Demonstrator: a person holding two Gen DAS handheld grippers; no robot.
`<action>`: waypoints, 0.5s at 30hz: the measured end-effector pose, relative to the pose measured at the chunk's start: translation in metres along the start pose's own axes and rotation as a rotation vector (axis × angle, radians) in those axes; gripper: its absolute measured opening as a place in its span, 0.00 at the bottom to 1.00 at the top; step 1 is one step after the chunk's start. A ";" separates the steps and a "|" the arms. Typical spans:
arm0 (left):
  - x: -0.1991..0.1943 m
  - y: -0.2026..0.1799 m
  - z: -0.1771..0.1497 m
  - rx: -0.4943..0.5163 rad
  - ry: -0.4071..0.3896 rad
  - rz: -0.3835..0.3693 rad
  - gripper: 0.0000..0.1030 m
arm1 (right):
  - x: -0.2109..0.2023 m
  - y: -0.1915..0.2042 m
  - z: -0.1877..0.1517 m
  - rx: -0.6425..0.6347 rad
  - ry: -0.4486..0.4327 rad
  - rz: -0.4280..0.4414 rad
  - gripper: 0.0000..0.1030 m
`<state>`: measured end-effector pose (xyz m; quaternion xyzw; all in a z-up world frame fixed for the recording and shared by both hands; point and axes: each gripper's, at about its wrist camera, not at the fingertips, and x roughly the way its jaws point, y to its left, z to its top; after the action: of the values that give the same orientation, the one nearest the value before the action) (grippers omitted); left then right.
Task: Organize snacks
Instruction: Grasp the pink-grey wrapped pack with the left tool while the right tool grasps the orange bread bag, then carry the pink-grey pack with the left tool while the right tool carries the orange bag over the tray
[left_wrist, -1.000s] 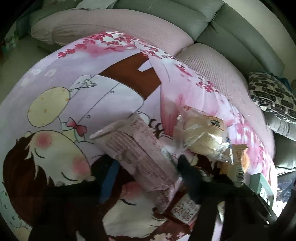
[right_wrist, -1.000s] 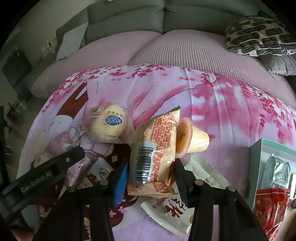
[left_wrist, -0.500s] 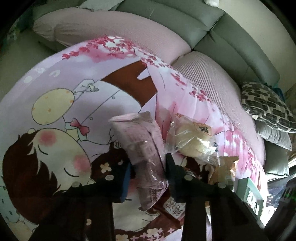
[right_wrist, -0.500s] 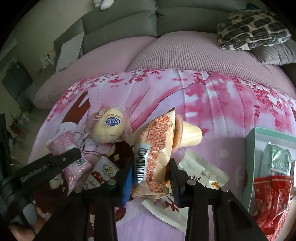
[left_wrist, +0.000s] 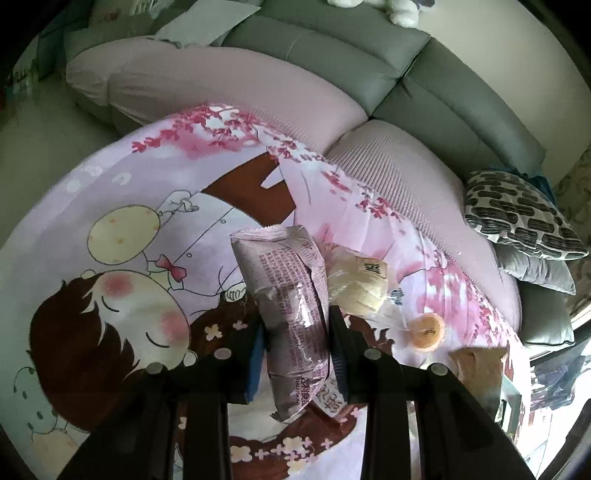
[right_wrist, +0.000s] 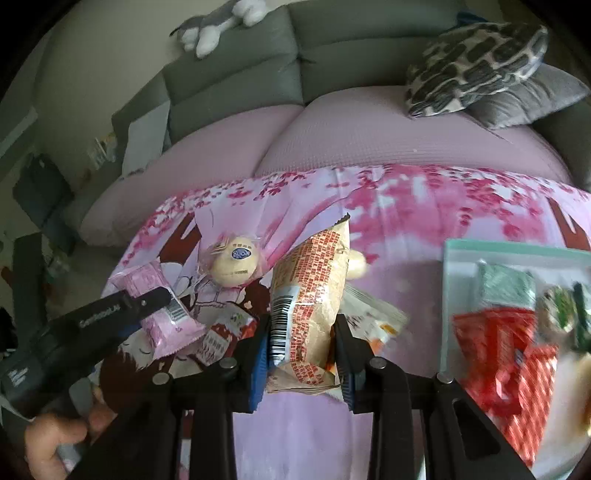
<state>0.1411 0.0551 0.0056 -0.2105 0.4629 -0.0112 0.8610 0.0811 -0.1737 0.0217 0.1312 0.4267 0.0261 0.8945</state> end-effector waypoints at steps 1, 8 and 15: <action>-0.003 -0.001 -0.001 0.003 -0.004 -0.003 0.32 | -0.008 -0.004 -0.003 0.010 -0.010 -0.003 0.33; -0.033 -0.014 -0.007 0.022 -0.042 -0.021 0.32 | -0.042 -0.031 -0.015 0.091 -0.045 0.002 0.33; -0.058 -0.037 -0.020 0.029 -0.062 -0.055 0.32 | -0.064 -0.050 -0.020 0.130 -0.081 -0.013 0.33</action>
<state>0.0982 0.0266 0.0558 -0.2112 0.4297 -0.0352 0.8772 0.0220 -0.2280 0.0453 0.1872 0.3918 -0.0129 0.9007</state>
